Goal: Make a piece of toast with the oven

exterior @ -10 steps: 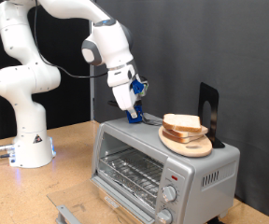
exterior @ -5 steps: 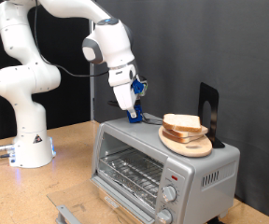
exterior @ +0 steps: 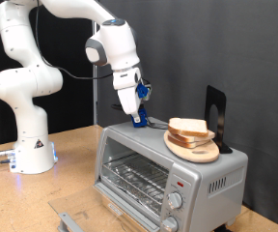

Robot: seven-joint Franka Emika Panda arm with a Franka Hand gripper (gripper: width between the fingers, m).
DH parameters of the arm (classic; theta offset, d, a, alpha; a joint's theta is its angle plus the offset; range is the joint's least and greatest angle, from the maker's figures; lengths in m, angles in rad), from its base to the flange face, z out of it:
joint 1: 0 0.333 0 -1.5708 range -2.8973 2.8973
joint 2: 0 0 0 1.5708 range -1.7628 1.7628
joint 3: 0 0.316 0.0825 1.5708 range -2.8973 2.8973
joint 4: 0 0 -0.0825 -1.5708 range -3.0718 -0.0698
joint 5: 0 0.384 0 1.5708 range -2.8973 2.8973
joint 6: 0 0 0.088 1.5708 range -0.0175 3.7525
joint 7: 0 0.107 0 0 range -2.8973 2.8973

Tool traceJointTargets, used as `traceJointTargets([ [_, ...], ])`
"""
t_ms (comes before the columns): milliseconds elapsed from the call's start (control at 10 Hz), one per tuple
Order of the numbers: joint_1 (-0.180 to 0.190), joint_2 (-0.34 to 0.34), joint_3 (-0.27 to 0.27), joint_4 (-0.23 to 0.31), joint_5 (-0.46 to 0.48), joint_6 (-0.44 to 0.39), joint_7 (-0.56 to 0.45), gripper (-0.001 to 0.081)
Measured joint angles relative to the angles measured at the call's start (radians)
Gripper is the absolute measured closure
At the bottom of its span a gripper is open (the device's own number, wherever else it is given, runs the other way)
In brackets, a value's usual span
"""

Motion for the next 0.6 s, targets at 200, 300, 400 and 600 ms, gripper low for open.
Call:
traceJointTargets([
  [200, 0.000, 0.001, 0.001, 0.000, 0.000, 0.000, 0.004, 0.0124],
  [300, 0.000, 0.002, 0.003, 0.000, 0.000, 0.001, 0.008, 0.0248],
  [400, 0.000, 0.004, 0.005, 0.000, 0.000, 0.001, 0.012, 0.0248],
  [600, 0.000, 0.005, 0.008, 0.000, 0.000, 0.004, 0.021, 0.0443],
])
